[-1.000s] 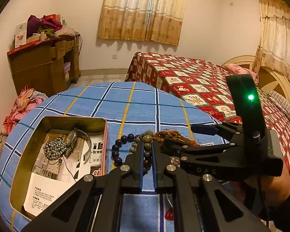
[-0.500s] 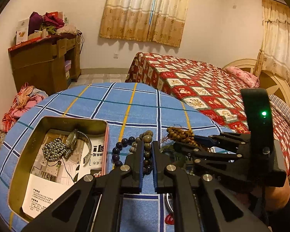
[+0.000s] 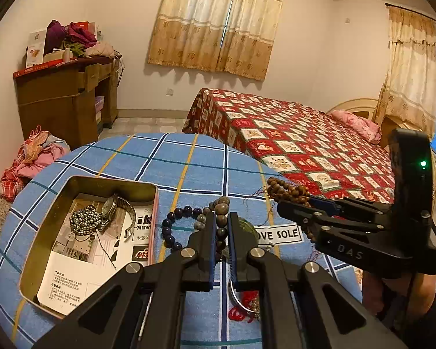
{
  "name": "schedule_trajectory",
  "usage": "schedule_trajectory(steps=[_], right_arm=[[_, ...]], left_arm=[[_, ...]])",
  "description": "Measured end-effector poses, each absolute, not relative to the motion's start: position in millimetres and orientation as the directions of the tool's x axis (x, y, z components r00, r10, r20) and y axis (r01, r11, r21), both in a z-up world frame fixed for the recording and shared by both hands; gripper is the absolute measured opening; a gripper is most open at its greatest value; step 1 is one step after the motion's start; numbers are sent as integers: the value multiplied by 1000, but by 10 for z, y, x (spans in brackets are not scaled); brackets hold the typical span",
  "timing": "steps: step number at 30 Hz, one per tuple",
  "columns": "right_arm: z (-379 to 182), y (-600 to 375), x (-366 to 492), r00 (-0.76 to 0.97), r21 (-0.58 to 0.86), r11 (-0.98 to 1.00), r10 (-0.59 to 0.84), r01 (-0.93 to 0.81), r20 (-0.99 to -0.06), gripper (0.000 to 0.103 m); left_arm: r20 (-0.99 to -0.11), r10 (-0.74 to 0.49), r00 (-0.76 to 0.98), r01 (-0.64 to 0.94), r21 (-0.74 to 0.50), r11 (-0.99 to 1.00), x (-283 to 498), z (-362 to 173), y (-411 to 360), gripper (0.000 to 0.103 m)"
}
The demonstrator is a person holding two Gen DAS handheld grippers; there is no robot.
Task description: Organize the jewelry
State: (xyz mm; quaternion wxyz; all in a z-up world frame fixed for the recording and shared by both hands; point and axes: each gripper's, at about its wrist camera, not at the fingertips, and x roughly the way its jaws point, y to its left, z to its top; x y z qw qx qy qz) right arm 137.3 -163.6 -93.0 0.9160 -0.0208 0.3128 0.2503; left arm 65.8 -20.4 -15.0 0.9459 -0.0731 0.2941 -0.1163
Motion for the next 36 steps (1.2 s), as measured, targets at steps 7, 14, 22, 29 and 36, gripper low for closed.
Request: schedule_trajectory(steps=[7, 14, 22, 29, 36], right_arm=[[-771, -1609, 1237, 687, 119, 860, 472, -496, -553, 33], [-733, -1515, 1162, 678, 114, 844, 495, -525, -543, 33], [-686, -1384, 1114, 674, 95, 831, 506, -548, -538, 33], [-719, -1264, 1109, 661, 91, 819, 518, -567, -543, 33], [-733, -1140, 1092, 648, 86, 804, 532, -588, -545, 33]], left_arm=[[-523, -260, 812, 175, -207, 963, 562, -60, -160, 6], [-517, -250, 819, 162, -211, 964, 532, -31, -87, 6], [-512, -228, 828, 139, -205, 969, 495, -7, 8, 6], [-510, -212, 834, 116, -212, 970, 476, -37, 114, 6], [-514, -187, 837, 86, -214, 973, 479, -58, 233, 6]])
